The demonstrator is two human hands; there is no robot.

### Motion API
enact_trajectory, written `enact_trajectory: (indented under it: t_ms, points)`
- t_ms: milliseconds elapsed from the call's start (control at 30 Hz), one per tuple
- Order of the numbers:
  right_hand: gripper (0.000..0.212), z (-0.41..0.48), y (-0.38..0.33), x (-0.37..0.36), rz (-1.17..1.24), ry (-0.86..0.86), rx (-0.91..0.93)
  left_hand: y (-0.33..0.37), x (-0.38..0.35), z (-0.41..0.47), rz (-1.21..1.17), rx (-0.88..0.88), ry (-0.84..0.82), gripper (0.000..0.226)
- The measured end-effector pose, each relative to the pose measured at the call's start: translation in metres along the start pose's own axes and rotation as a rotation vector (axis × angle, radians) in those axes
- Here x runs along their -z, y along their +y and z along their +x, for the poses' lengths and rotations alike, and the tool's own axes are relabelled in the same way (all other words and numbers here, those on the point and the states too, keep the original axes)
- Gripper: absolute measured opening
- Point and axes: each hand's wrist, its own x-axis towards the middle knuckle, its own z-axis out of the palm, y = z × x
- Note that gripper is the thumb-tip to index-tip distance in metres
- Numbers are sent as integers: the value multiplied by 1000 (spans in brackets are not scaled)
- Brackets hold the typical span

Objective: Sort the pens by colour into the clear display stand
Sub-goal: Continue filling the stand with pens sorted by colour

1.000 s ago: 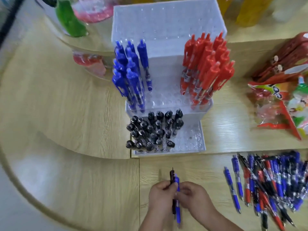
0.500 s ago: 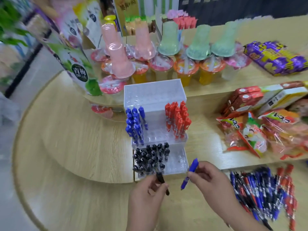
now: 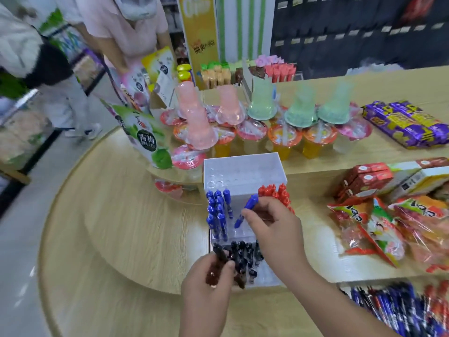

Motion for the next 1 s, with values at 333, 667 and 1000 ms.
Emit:
enact_trajectory:
  t_ms: [333, 667, 1000]
  points:
    - [10, 27, 13, -36, -233, -30, 15, 13, 18, 48, -169, 165, 39, 20]
    - [12, 34, 31, -38, -381, -113, 24, 10, 11, 66, -91, 140, -56, 22]
    - [13, 38, 28, -39, -587, -220, 22, 18, 13, 59, -98, 135, 16, 18]
